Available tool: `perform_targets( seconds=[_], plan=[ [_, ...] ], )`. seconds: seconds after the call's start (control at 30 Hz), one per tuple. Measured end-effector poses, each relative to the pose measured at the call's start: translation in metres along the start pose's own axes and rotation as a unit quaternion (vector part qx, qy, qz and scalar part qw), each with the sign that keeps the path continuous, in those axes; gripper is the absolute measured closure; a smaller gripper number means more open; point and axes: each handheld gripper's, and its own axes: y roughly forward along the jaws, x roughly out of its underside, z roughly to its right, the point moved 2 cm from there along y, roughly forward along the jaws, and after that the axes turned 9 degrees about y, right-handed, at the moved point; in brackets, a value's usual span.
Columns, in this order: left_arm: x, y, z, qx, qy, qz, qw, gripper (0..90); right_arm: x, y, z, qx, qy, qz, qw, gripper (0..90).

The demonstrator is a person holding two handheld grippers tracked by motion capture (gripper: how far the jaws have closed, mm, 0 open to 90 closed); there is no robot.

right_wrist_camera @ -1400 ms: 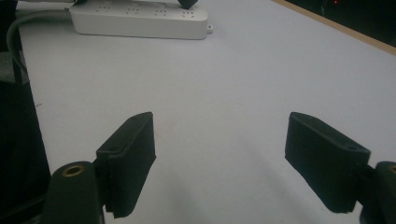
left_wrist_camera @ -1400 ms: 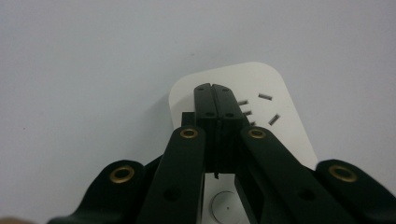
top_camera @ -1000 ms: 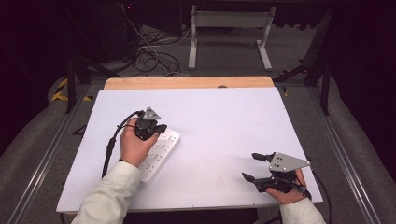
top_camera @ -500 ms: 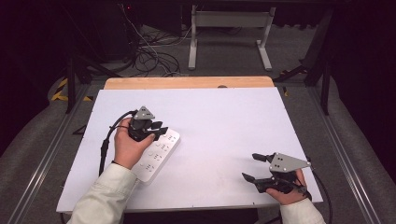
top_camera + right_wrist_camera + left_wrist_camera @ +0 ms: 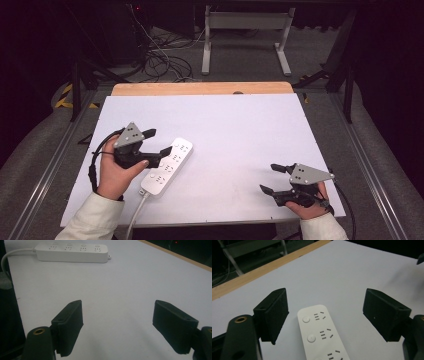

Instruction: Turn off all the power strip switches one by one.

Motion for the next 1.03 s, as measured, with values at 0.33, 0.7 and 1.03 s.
perform_targets(
  seconds=[0.33,0.7,1.03],
  plan=[
    [0.058,-0.040,0.006,-0.015,0.003,0.027,0.9995,18.8,0.000,-0.001,0.000,-0.001,0.000,0.004,1.0000,24.5],
    [0.105,-0.057,0.019,-0.033,-0.019,0.026,0.9989,19.2,0.001,-0.003,0.003,0.000,0.005,0.006,1.0000,24.5],
    [0.109,-0.054,0.020,-0.021,-0.054,0.019,0.9981,17.3,0.001,-0.004,0.007,-0.005,0.016,0.013,0.9998,24.4]
  ],
)
